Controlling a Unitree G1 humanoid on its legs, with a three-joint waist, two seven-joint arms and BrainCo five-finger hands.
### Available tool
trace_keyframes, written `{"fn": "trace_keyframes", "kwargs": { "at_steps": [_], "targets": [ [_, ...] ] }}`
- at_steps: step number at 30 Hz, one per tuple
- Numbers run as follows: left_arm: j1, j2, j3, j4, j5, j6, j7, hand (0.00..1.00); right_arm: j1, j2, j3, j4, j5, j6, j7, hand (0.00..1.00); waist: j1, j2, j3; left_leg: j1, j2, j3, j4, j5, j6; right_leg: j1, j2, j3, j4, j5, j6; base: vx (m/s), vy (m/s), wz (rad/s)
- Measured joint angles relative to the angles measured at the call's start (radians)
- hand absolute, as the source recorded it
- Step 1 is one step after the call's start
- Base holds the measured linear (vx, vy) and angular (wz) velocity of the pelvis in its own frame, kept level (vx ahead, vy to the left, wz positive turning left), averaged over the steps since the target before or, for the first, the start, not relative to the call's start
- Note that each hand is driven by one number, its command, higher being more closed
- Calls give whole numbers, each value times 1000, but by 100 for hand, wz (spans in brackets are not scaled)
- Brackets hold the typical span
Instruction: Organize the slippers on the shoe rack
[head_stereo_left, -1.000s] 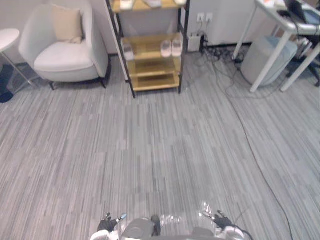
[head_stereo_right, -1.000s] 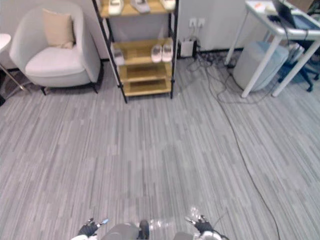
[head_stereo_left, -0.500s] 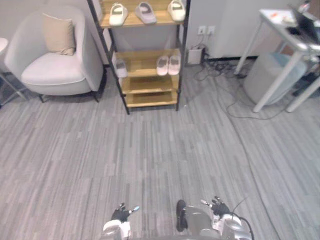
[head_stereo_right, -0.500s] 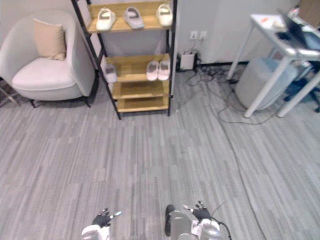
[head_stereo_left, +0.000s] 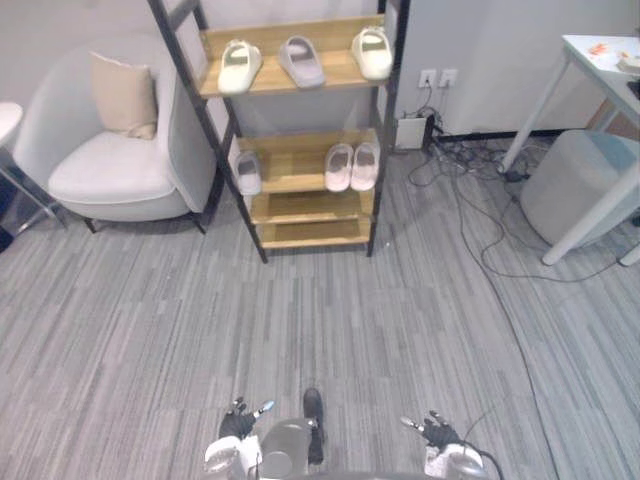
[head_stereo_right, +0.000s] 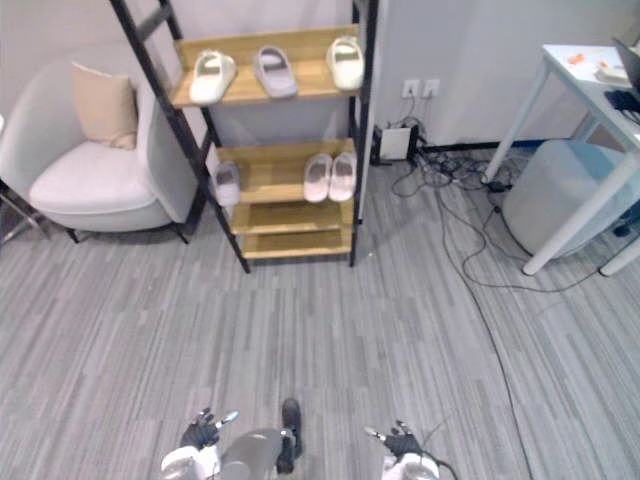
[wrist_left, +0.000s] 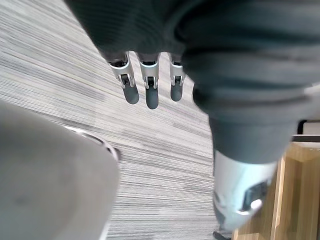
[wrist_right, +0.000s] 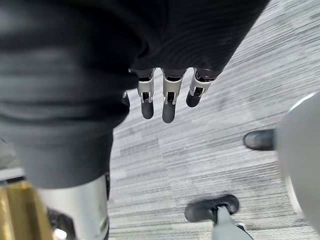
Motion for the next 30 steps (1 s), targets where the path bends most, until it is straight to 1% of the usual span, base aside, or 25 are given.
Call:
{"fn": "trace_keyframes", "kwargs": {
  "at_steps": [1,2,3,4,5,6,7,8,9,11,13,14,15,16,17,19,21,22,23,24,25,27,28,29,30],
  "targets": [
    [-2,3,-1,7,0,0,0,0,0,7,0,-4,-3,-2,3,0,2,-2,-1,8,-5,5,26,-26,6,-25,-7,27,85,0,6,668,256,0],
    [-9,8,-3,22,0,1,-1,0,-5,10,-2,-4,-3,-2,10,0,0,-6,-1,50,-18,3,32,-70,10,-74,-15,46,259,8,72,530,229,6],
    [-13,12,-7,27,0,2,-1,0,-5,10,-2,-4,-4,-2,11,0,-2,-7,-1,74,-23,2,26,-84,10,-99,-21,53,346,23,113,410,170,9],
    [-19,22,-27,41,2,6,-1,0,-6,8,-3,-6,-5,-2,14,0,-3,-11,0,138,-38,-5,6,-108,13,-161,-40,57,537,75,194,411,149,13],
    [-19,29,-47,53,3,10,-1,0,-6,7,-4,-8,-5,-3,16,0,-10,-13,-2,208,-54,-16,-28,-124,15,-198,-72,21,678,94,191,578,175,28],
    [-18,37,-82,66,5,17,-2,0,-7,5,-4,-10,-6,-5,17,0,-21,-10,-3,306,-68,-36,-82,-133,10,-231,-129,-75,782,69,117,554,147,34],
    [-18,40,-103,70,5,21,-2,0,-10,5,-4,-10,-8,-8,17,0,-30,-4,-1,360,-70,-48,-121,-134,8,-252,-147,-124,795,42,81,492,77,44],
    [-21,43,-114,71,6,22,-2,0,-16,7,-4,-11,-10,-12,21,0,-42,-5,-1,407,-65,-66,-151,-134,8,-285,-150,-169,764,9,56,293,-4,45],
    [-24,46,-122,75,6,22,-2,0,-23,7,-6,-13,-11,-13,24,0,-51,-5,0,429,-57,-82,-161,-138,2,-321,-143,-200,700,-11,47,350,-48,49],
    [-30,47,-131,85,9,22,-2,0,-24,5,-19,-27,-12,-13,25,0,-55,-1,3,451,-36,-95,-160,-149,-13,-383,-108,-210,546,-11,38,377,-104,40],
    [-29,47,-138,86,15,22,-1,0,-29,5,-33,-32,-11,-14,24,0,-66,5,7,473,-6,-115,-159,-180,-19,-427,-38,-174,310,62,18,351,-127,40],
    [-27,49,-137,86,15,21,-1,0,-31,6,-33,-31,-11,-14,24,0,-66,0,9,486,0,-117,-159,-207,-29,-443,-14,-153,203,129,10,347,-167,33],
    [-22,54,-137,86,15,21,-2,0,-31,7,-32,-29,-11,-14,24,0,-65,-8,13,496,-3,-124,-158,-229,-39,-444,-4,-135,126,194,6,353,-190,36],
    [-17,64,-137,87,15,21,-1,0,-28,7,-31,-28,-11,-13,24,0,-68,-21,19,524,-18,-145,-157,-254,-53,-442,-5,-103,88,320,-9,382,-235,33],
    [-21,46,-136,97,15,22,-1,0,-28,-8,-32,-28,-11,-13,25,0,-73,0,19,544,5,-165,-154,-274,-64,-441,8,-107,136,319,-36,398,-235,33],
    [-16,13,-110,92,24,18,-2,0,-25,-28,-41,-18,-10,-13,23,0,-72,32,14,513,33,-169,-66,-284,-76,-427,19,-130,136,254,-44,419,-242,28],
    [-17,10,-90,79,26,19,-2,0,-18,-31,-40,-26,-9,-13,22,0,-72,38,18,409,60,-163,171,-294,-93,-387,30,-146,108,226,-60,293,-222,34],
    [-16,3,-60,67,26,21,-2,0,-7,-33,-40,-40,-9,-12,21,0,-72,43,21,345,87,-153,330,-285,-107,-356,35,-163,97,211,-62,321,-226,39],
    [-5,-8,-24,43,26,21,-2,0,11,-34,-39,-65,-6,-13,16,0,-70,44,35,254,147,-116,556,-252,-127,-298,55,-173,83,182,-81,330,-160,28],
    [1,-15,-8,24,24,19,-2,0,20,-32,-37,-76,-4,-11,12,0,-65,45,37,220,185,-77,649,-262,-118,-264,64,-174,82,163,-91,399,-161,20],
    [8,-15,1,6,24,19,-2,0,28,-30,-34,-79,-1,-11,9,0,-60,40,40,188,208,-41,689,-284,-110,-218,62,-175,79,144,-97,385,-134,1],
    [17,-16,-1,-10,22,15,-2,0,34,-27,-33,-76,0,-11,8,0,-50,33,39,140,201,-9,606,-320,-91,-161,44,-174,54,125,-85,278,-71,-14],
    [18,-15,-2,-13,21,12,-2,0,36,-25,-33,-76,1,-11,7,0,-46,29,39,129,185,-3,519,-322,-90,-148,32,-166,46,122,-71,259,22,-24],
    [17,-13,-2,-22,21,9,-2,0,33,-23,-33,-80,1,-11,7,0,-46,26,41,101,157,-5,381,-317,-91,-128,13,-158,34,113,-59,361,81,-17],
    [18,-13,-1,-25,22,7,-1,0,36,-22,-33,-84,1,-11,6,0,-45,23,42,83,129,-17,273,-297,-89,-111,-5,-152,28,104,-46,329,107,-9]
  ]
}}
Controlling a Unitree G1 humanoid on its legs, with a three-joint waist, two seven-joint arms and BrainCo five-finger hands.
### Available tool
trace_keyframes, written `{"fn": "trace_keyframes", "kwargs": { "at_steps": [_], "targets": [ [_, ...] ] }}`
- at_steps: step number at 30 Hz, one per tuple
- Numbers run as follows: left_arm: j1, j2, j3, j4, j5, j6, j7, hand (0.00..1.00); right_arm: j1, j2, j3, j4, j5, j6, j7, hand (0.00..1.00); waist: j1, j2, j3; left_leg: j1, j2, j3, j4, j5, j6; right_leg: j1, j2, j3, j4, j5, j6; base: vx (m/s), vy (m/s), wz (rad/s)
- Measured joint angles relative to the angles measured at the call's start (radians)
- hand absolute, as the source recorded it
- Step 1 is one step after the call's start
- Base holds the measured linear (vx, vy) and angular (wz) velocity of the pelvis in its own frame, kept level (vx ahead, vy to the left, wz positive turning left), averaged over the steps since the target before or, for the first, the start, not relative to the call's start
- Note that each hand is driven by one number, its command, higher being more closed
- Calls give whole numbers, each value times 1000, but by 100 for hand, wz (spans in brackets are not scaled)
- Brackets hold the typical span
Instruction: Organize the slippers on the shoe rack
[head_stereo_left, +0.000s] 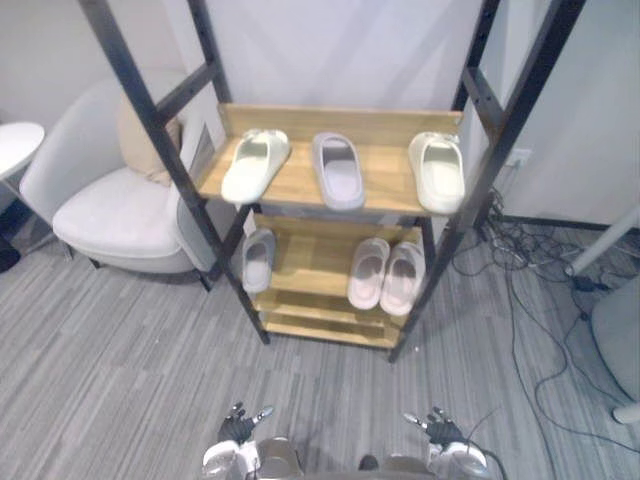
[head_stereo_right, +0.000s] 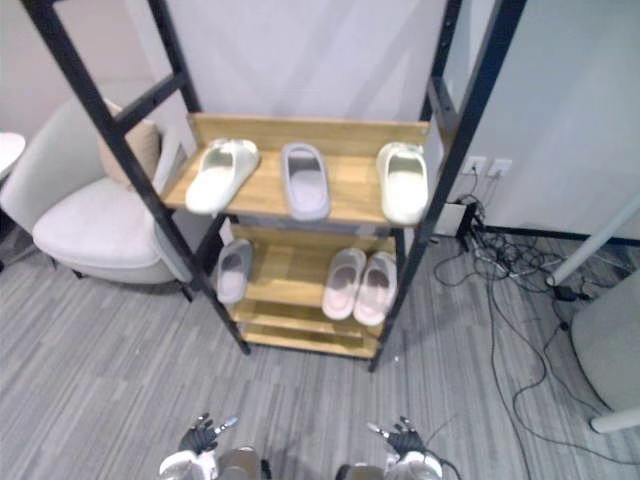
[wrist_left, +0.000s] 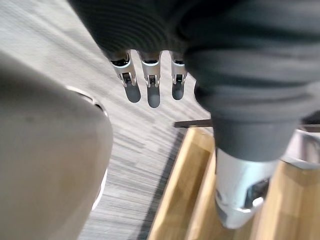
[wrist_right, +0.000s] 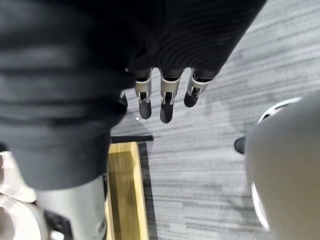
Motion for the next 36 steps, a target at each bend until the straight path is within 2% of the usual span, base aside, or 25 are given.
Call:
{"fn": "trace_keyframes", "kwargs": {
  "at_steps": [2,3,4,5,7,8,11,12,13,14,16,17,19,20,21,24,27,36],
  "targets": [
    [0,-1,0,-3,0,-4,2,0,5,0,1,0,0,0,-1,0,1,-2,0,-20,-42,-38,-184,95,-7,26,-26,6,-10,-17,29,279,132,-7],
    [0,-2,0,-3,0,-4,3,0,6,0,2,1,1,0,-3,0,3,1,1,-20,-44,-40,-270,172,-12,44,-28,16,-14,-35,53,353,230,-22],
    [0,-3,0,-3,0,-6,4,0,8,0,11,1,1,1,-4,0,10,-2,-3,-7,-37,-36,-273,259,-11,65,-27,33,-13,-51,72,471,301,-33],
    [-1,15,1,-3,-1,-5,2,0,8,16,22,10,2,2,-6,0,12,-20,-11,8,-54,-18,-266,274,15,83,-40,56,-19,-61,86,414,252,-31],
    [0,42,2,0,0,-3,1,0,6,61,33,11,1,2,-4,0,15,-78,-43,-8,-76,19,-219,211,38,94,-75,88,-51,-43,91,437,217,-32],
    [-1,45,2,2,0,-2,0,0,2,73,33,11,0,1,-2,0,25,-82,-46,-6,-78,32,-190,184,49,101,-83,101,-52,-24,96,450,246,-34],
    [-10,40,-4,36,1,-1,-1,0,1,74,35,16,-4,3,7,0,35,-70,-54,77,-99,67,-218,127,68,90,-109,148,58,-3,101,290,221,-32],
    [-15,39,-14,49,1,0,-1,0,0,71,34,18,-5,4,11,0,36,-63,-57,110,-108,76,-245,122,72,60,-118,168,136,0,100,193,204,-38],
    [-24,39,-39,73,1,1,-2,0,-5,65,33,24,-7,4,14,0,37,-46,-60,163,-116,90,-288,116,73,-5,-124,184,296,21,110,185,194,-43],
    [-26,41,-59,84,1,5,-2,0,-23,61,32,34,-9,3,19,0,35,-28,-49,217,-118,99,-319,115,74,-61,-136,177,440,10,113,187,170,-36],
    [-31,60,-113,109,16,12,-5,0,-35,61,37,38,-12,3,22,0,4,-26,-55,280,-126,98,-362,115,74,-117,-146,104,547,-54,106,171,113,7],
    [-31,67,-127,115,23,14,-11,0,-38,61,42,37,-13,0,22,0,-6,-28,-57,299,-126,94,-377,114,73,-127,-140,60,512,-73,100,145,46,26],
    [-35,70,-139,116,24,16,-15,0,-42,59,40,39,-29,-1,21,0,-6,-28,-57,304,-126,88,-382,114,69,-154,-109,20,344,-79,93,175,-18,18],
    [-34,72,-140,115,26,16,-16,0,-42,60,39,40,-36,0,20,0,-6,-34,-61,303,-137,74,-377,114,69,-153,-89,20,221,-19,74,205,-58,23],
    [-37,80,-140,115,31,16,-17,0,-41,61,39,45,-39,2,19,0,-5,-54,-62,303,-154,62,-375,112,66,-154,-85,23,134,41,66,218,-101,24],
    [-42,46,-139,126,43,18,-16,0,-46,33,29,72,-39,0,18,0,-5,-16,-67,303,-133,17,-381,106,57,-83,-52,-1,17,74,67,201,-93,16],
    [-42,42,-139,129,44,17,-15,0,-45,29,27,85,-40,0,13,0,-3,-10,-70,309,-117,2,-382,106,56,-20,-21,-8,-105,123,60,107,-54,-2],
    [-49,54,-138,131,71,14,-10,0,-36,29,32,81,-40,-1,-3,0,-3,-24,-64,314,-118,-13,-393,100,46,32,-3,-2,-227,184,68,-9,-3,-2]
  ]
}}
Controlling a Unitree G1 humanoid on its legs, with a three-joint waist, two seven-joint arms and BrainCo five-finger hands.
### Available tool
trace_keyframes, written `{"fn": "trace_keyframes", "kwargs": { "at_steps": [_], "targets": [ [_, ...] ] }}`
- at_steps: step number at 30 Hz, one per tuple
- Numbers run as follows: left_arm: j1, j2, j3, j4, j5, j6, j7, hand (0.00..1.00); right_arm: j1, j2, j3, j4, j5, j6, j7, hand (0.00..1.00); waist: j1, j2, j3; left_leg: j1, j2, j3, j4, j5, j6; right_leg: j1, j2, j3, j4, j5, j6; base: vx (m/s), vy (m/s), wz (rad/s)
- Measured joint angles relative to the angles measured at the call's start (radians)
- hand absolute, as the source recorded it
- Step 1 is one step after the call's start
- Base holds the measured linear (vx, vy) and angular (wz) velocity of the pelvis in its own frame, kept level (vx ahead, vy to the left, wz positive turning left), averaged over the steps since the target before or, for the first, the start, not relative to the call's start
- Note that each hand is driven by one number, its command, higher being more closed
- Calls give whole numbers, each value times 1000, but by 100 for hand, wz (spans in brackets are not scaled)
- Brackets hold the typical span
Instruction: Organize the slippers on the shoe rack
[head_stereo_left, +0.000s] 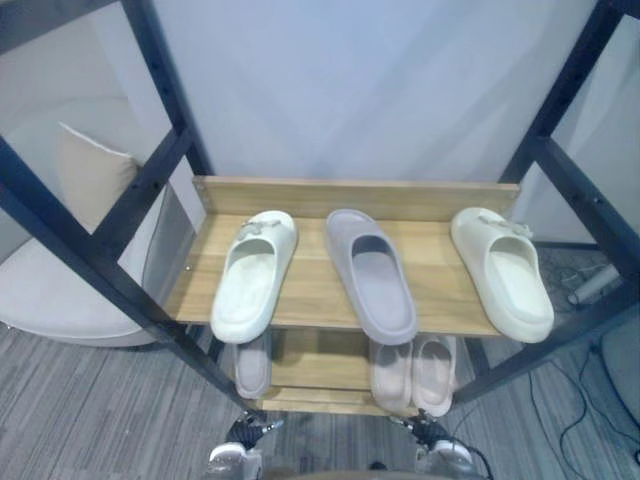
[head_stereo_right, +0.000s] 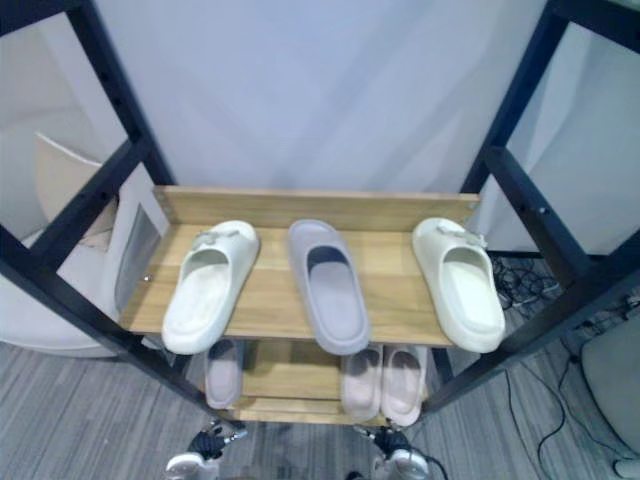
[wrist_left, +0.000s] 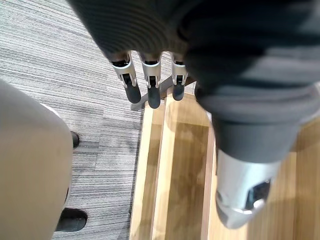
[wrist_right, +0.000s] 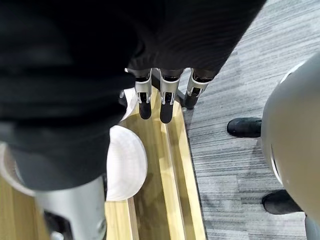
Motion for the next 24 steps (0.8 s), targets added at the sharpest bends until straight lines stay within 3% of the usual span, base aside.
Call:
{"fn": "trace_keyframes", "kwargs": {
  "at_steps": [6,11,19,24],
  "targets": [
    [-2,3,-11,-1,2,0,17,0,34,-2,49,-90,-3,1,-37,0,-1,-1,1,0,-1,5,-11,-3,-5,5,4,15,-35,28,1,-68,-3,-7],
    [-2,8,-30,-2,15,5,27,0,197,0,148,-440,-56,12,-48,0,-9,-3,1,-1,9,39,-24,-7,-11,-15,20,57,-41,36,-7,-48,-30,-24],
    [20,10,-39,-34,61,17,38,0,480,-7,156,-1105,-182,9,-54,0,-51,-5,1,0,14,53,-25,-6,-12,-26,25,72,-40,36,-7,5,-30,-7],
    [43,6,-40,-77,82,21,36,0,571,3,157,-1325,-198,-1,-44,0,-64,-8,-2,1,16,68,-25,-6,-12,-39,22,82,-21,27,-5,-46,-22,-7]
  ]
}}
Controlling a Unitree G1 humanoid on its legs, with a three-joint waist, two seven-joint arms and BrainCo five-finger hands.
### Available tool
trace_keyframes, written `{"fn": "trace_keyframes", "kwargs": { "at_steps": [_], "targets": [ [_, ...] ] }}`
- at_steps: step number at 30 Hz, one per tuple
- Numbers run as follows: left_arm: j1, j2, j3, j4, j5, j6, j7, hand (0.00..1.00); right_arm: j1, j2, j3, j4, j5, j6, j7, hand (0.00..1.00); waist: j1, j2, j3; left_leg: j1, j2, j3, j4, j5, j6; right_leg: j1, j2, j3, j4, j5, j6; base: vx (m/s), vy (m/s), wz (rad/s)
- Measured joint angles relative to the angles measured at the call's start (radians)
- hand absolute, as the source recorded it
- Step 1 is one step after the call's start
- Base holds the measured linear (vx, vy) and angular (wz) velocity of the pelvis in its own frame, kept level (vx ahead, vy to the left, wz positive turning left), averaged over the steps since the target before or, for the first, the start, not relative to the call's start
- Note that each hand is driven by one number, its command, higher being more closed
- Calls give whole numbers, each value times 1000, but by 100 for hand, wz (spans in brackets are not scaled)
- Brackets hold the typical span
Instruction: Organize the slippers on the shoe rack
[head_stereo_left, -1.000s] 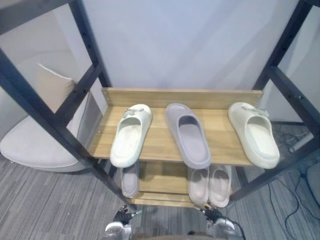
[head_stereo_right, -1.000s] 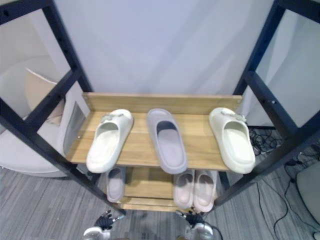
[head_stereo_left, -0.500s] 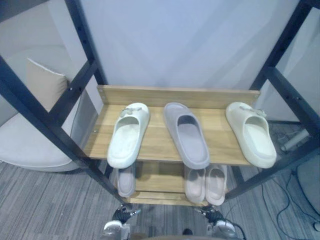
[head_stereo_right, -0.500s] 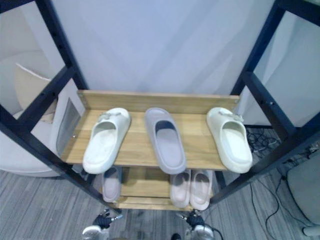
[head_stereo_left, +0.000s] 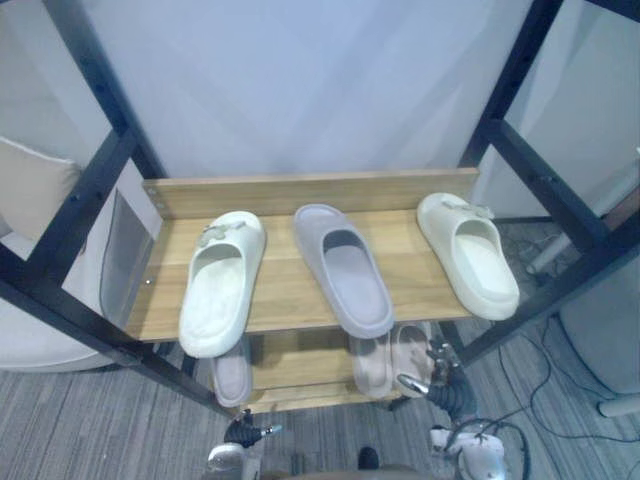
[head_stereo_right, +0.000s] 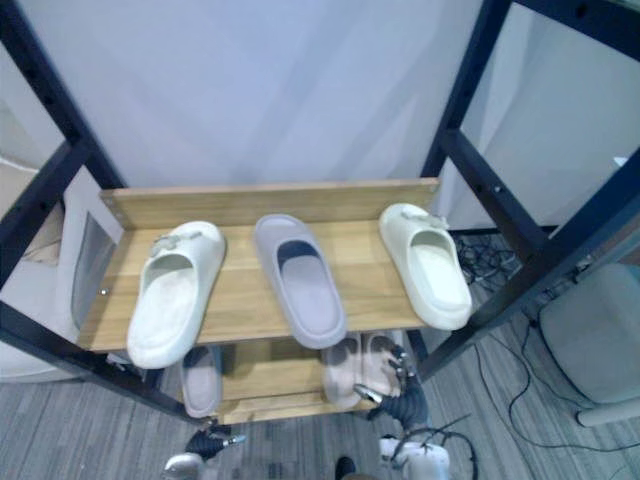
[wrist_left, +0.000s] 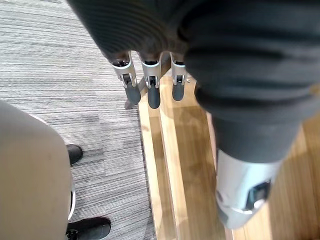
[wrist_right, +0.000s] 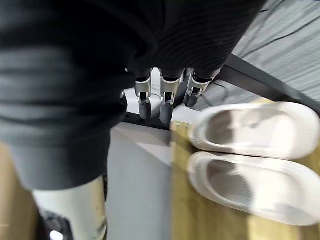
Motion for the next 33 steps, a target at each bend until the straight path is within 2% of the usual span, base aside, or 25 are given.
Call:
{"fn": "trace_keyframes", "kwargs": {
  "at_steps": [5,9,12,21,29,33],
  "targets": [
    [11,-6,-8,-22,18,0,-1,0,68,1,15,-205,0,-24,3,0,-9,5,-4,2,4,23,1,0,0,-46,-2,19,91,-39,0,-66,-12,-10],
    [8,-11,-43,-34,37,-2,-4,0,106,0,25,-285,0,-34,4,0,-17,9,-5,2,3,27,1,-1,-1,-65,-6,25,138,-61,0,-58,-5,-3],
    [7,-13,-86,-34,44,-8,-7,0,103,-2,36,-342,-9,-69,4,0,-32,12,-9,5,2,35,2,-1,-1,-78,-6,33,160,-67,-1,-39,0,-8],
    [-16,-26,-167,2,47,-20,-27,0,74,-4,-12,-361,-40,-74,-1,0,-44,16,-19,-2,-8,23,2,0,0,-86,-12,38,168,-71,3,-17,8,0],
    [-20,-21,-194,23,45,-23,-44,0,-78,-28,-66,-344,-118,-79,-22,0,-45,17,-40,-20,-11,-18,3,2,4,-76,-17,3,127,-56,6,22,14,13],
    [-21,-21,-194,28,45,-23,-46,0,-145,-51,-81,-310,-117,-80,-23,0,-45,16,-41,-21,-11,-39,3,3,4,-59,-17,-16,106,-55,6,21,2,13]
  ]
}}
